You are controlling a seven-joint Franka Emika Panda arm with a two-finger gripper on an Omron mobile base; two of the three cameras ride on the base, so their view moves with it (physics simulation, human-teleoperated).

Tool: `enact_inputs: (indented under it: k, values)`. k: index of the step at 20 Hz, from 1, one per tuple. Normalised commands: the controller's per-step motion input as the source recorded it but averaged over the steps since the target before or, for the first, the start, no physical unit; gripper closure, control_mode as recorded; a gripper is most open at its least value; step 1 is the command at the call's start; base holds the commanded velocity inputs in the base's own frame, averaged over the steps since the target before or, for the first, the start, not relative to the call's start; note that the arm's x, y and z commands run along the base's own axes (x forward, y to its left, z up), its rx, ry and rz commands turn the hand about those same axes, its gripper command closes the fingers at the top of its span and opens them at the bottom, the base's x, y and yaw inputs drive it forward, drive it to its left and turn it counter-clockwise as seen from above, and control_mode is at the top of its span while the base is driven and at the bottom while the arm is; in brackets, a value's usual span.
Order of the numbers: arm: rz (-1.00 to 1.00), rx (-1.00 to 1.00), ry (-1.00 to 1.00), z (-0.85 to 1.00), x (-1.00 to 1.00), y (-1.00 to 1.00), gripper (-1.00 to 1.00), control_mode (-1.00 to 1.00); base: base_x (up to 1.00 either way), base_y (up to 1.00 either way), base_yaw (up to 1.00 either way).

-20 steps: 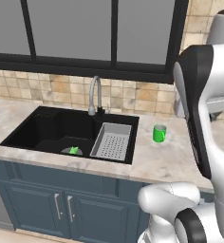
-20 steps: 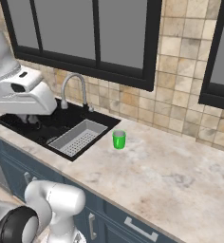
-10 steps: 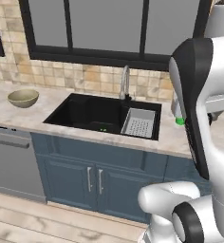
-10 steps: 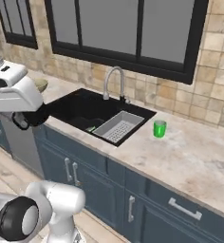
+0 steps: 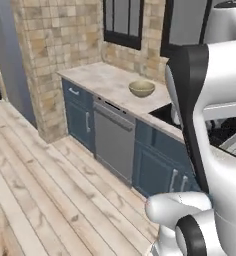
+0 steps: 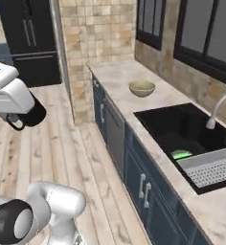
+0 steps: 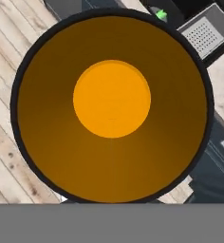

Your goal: Clear the mugs and bowl far away from the sink.

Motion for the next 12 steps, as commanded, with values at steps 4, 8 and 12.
enact_inputs:
  k: [4,8,12]
  values:
    - [0.0,0.0,0.0,0.0,0.0,0.0,1.0,1.0,0.0,0.0,1.0]
    - [0.0,0.0,0.0,0.0,0.0,0.0,1.0,1.0,0.0,0.0,1.0]
    - [0.0,0.0,0.0,0.0,0.0,0.0,1.0,1.0,0.0,0.0,1.0]
